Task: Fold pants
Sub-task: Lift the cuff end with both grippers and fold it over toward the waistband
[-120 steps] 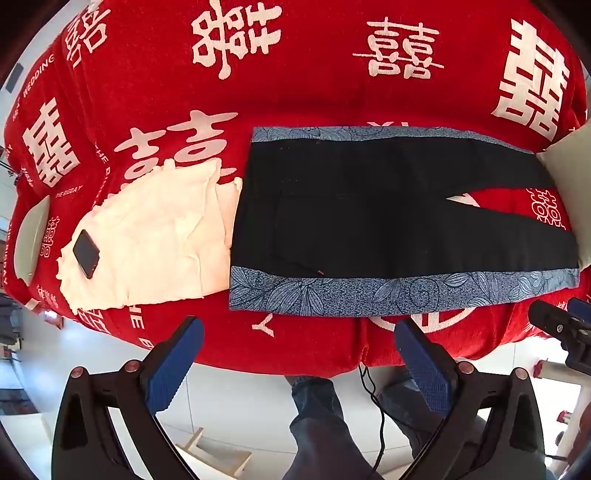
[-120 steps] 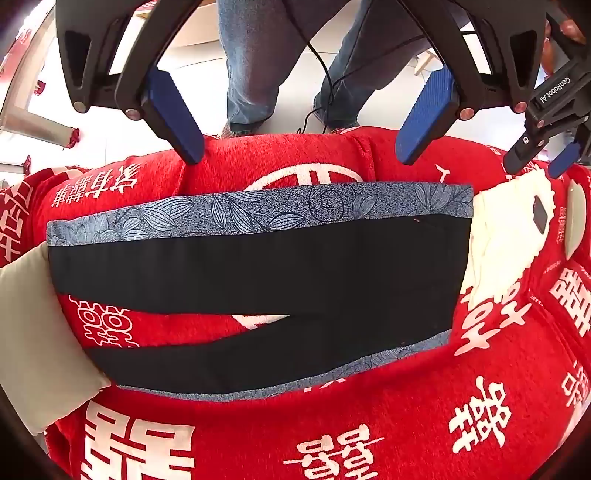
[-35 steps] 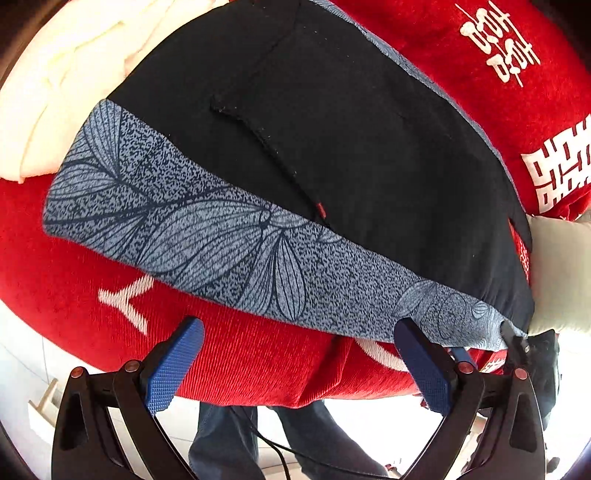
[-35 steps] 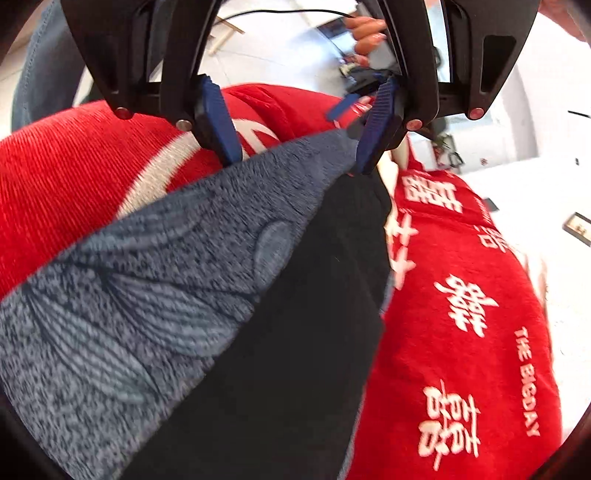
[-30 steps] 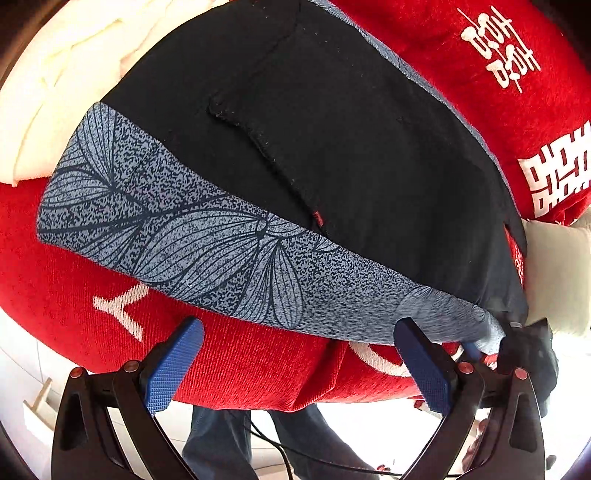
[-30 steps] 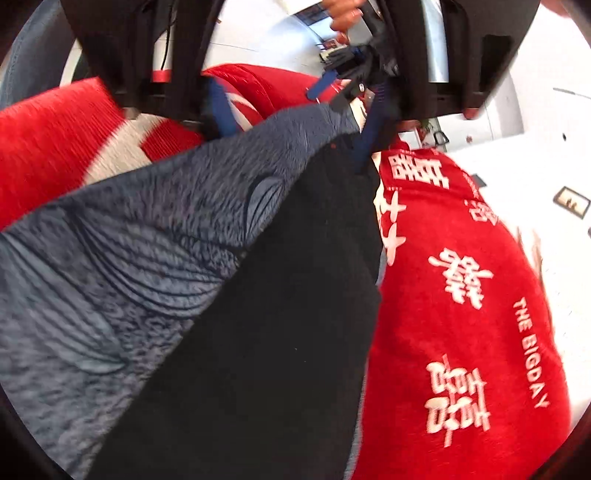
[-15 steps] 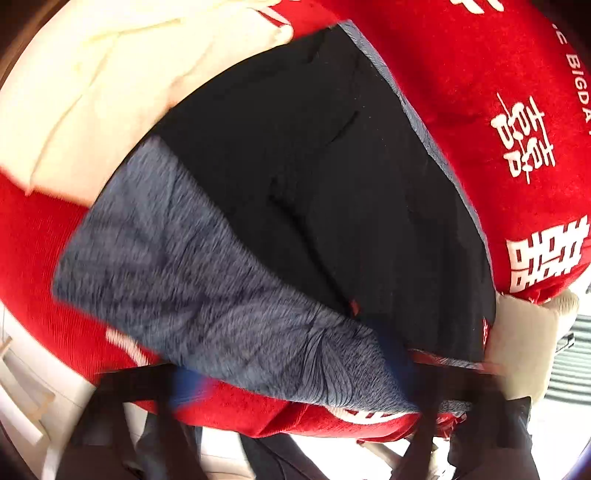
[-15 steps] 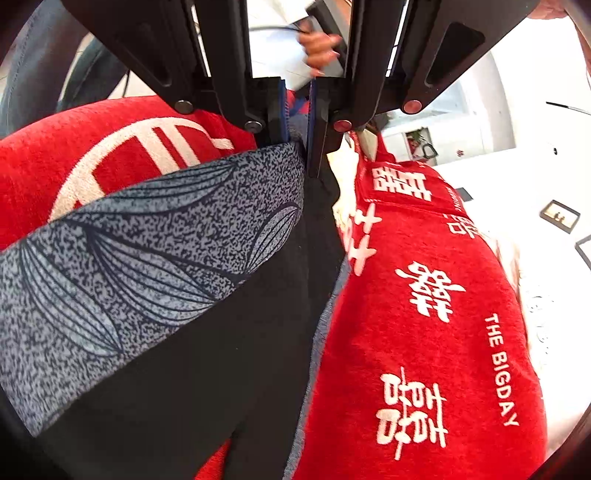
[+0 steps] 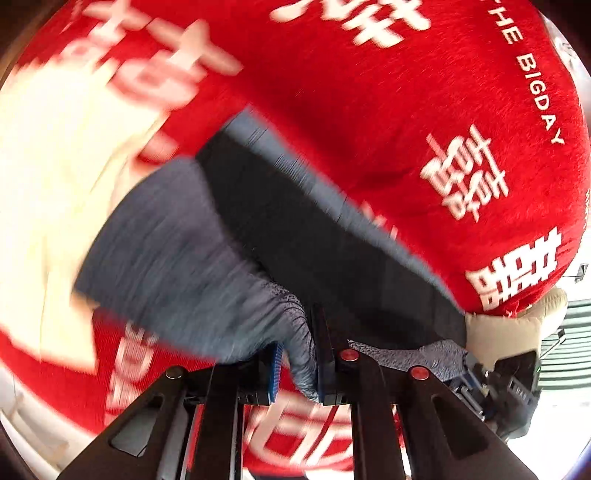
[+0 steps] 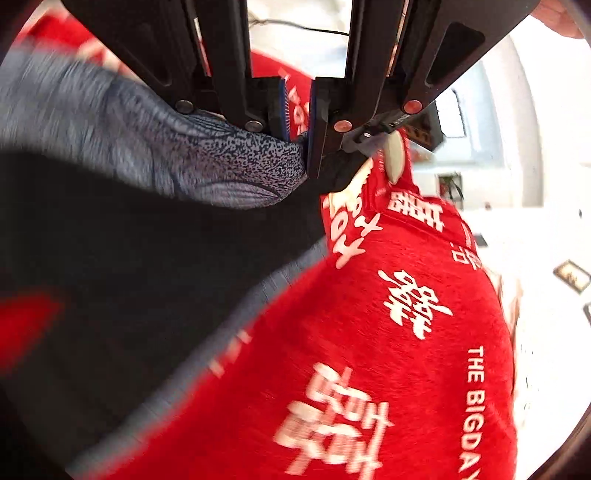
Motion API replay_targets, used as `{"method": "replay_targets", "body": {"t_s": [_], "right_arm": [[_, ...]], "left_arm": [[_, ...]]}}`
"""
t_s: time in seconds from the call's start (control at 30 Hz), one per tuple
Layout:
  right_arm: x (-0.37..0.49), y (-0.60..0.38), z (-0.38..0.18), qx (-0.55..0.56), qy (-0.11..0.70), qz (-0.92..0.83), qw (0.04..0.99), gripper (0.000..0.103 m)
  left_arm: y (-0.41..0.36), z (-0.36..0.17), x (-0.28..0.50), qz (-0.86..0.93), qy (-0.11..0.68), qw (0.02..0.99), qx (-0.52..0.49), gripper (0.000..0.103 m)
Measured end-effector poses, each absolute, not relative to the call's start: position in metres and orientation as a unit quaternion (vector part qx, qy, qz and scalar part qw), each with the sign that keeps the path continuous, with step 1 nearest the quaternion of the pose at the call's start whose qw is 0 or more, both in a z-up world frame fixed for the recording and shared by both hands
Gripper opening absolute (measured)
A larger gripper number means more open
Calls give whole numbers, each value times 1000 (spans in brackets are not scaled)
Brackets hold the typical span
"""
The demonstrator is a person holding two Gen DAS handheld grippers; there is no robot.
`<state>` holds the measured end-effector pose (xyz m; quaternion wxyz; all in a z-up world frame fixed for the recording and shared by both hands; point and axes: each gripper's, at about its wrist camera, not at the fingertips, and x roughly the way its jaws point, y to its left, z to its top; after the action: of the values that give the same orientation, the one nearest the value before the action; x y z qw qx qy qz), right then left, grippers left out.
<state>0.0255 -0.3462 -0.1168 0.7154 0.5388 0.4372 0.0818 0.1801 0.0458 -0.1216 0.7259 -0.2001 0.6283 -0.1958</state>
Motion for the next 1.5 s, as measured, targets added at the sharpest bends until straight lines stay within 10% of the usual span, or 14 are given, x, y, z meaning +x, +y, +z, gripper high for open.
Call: {"method": "replay_targets", "body": {"t_s": [0.2,0.6,0.7,0.8,1.5], "right_arm": [[134,-382,-143,473,495,87,724,9],[201,-407,-223,447,565,56,691,22],[204,-405,-205,430,561,79,703,57],[193,-401,-176,405,547,89,727,68],[-182,-453,-142,402,543,-199,710,69]], "left_arm": [[0,-159,267,-163,617,752,-162,18],[-6,-158,312,-51,591,803,-62,74],[-3,-134,310,-41,580,813,-30,74],[-32,-130,292,-50,593,803,30,74],[-258,-160,37,-330,663,662,117,74]]}}
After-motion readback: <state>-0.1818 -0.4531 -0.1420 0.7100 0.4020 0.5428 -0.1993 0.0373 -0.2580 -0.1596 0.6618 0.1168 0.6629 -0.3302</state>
